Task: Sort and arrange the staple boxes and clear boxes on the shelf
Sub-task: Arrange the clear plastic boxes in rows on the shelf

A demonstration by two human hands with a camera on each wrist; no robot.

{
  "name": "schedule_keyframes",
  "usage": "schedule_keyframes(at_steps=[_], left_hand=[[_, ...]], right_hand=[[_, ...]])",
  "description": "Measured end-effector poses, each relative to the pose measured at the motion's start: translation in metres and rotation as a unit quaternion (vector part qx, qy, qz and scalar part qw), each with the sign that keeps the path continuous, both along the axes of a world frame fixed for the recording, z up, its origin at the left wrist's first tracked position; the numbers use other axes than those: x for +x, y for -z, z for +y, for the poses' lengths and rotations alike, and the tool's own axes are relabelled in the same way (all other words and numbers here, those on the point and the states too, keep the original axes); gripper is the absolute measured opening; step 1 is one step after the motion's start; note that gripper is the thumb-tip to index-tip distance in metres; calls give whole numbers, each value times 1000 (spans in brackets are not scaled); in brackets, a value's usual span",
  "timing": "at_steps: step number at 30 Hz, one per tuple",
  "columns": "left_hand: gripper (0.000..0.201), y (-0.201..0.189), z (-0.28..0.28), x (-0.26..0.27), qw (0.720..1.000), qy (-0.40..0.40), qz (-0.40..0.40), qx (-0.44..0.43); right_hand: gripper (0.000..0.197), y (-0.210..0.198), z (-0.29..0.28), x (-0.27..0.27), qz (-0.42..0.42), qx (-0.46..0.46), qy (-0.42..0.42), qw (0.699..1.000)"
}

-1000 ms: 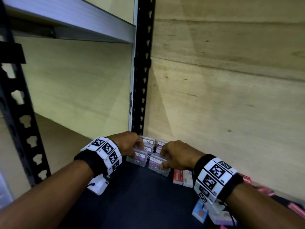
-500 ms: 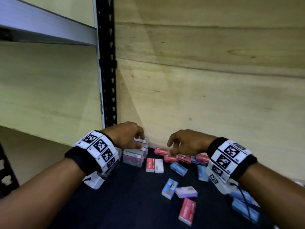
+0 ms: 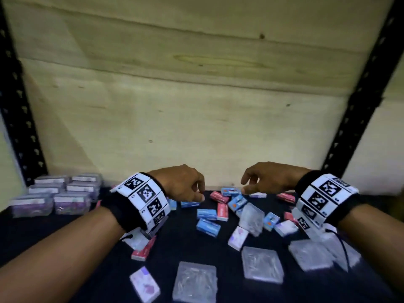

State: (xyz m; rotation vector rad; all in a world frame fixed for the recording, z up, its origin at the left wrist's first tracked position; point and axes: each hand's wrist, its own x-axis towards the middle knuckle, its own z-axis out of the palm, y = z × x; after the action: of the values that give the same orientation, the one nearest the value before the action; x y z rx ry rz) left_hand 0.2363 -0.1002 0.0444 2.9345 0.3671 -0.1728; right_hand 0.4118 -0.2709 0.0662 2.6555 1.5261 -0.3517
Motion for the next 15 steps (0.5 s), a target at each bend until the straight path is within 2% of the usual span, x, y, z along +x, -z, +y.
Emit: schedule_keyframes(at_steps=[4,8,15], left_hand=[[36,5,-48,25,999,47,18,-17],[40,17,-82,37,994,74,69,-33],[72,30,-108,33,987,71,135,-43]], right_hand=[[42,6,-42,21,13,-2,35,999],[45,19,-65,28,46,-13,25,999],[70,48,-49,17,82,-16,-15,996]])
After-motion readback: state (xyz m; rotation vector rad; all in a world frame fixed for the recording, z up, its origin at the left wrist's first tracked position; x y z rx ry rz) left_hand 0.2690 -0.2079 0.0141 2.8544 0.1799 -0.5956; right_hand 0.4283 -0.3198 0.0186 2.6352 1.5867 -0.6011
